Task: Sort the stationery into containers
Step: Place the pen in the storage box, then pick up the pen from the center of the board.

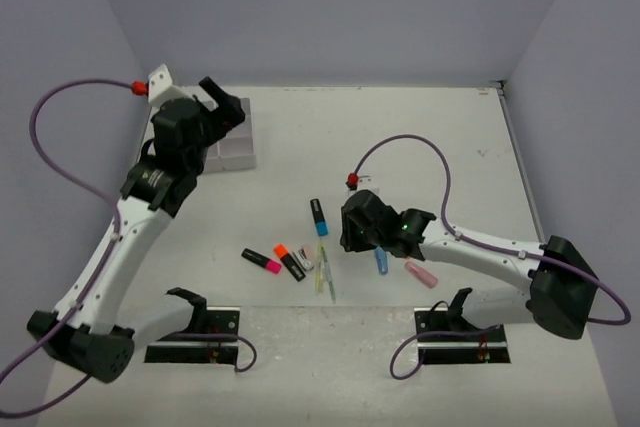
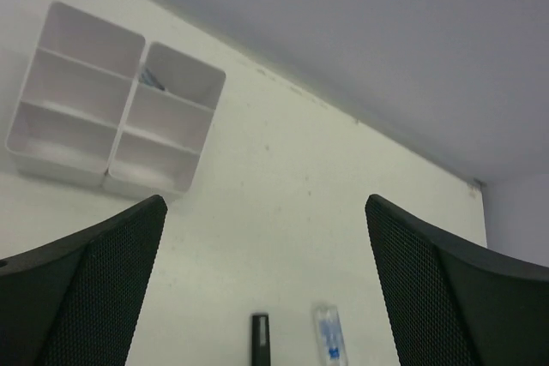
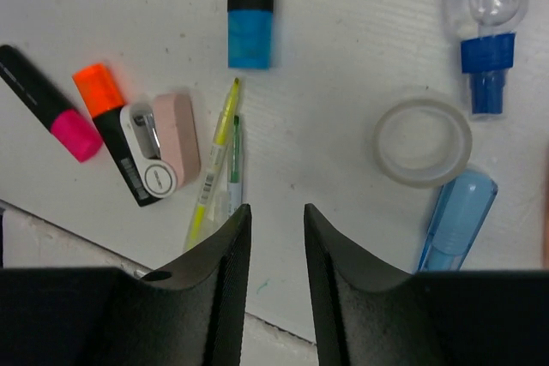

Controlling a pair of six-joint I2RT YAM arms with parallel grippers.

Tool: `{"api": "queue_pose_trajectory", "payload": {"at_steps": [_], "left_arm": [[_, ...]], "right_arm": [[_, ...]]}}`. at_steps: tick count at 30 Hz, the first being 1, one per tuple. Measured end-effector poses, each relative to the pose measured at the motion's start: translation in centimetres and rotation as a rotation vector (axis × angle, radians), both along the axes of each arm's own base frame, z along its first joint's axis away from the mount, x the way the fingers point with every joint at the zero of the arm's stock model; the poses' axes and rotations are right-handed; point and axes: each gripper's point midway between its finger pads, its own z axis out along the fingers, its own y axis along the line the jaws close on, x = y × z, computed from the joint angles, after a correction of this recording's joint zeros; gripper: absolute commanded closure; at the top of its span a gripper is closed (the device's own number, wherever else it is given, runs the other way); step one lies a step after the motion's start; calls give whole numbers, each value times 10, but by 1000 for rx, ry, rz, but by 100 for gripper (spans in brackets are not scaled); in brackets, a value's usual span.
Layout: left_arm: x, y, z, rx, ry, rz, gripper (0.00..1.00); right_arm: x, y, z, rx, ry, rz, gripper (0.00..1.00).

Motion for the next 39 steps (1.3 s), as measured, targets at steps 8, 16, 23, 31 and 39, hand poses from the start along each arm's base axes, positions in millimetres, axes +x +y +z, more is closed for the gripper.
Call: {"api": "queue_pose_trajectory", "payload": {"at_steps": [8, 16, 23, 31, 39], "left_arm": [[-67, -8, -116, 90, 289, -152, 0], [-99, 4, -126, 164, 323, -202, 0], [-104, 5, -132, 185, 334, -224, 0], [-107, 5, -130, 179, 319, -231, 0], [-108, 4, -130, 186, 319, -246, 0]], "right_arm": [[-41, 25, -31, -93, 88, 61, 74], [-81, 34, -63, -214, 163, 115, 72], [-85, 36, -68, -227, 177, 105, 73], [-84, 31, -75, -258, 180, 82, 74], [-80, 28, -78, -269, 174, 52, 77]]}}
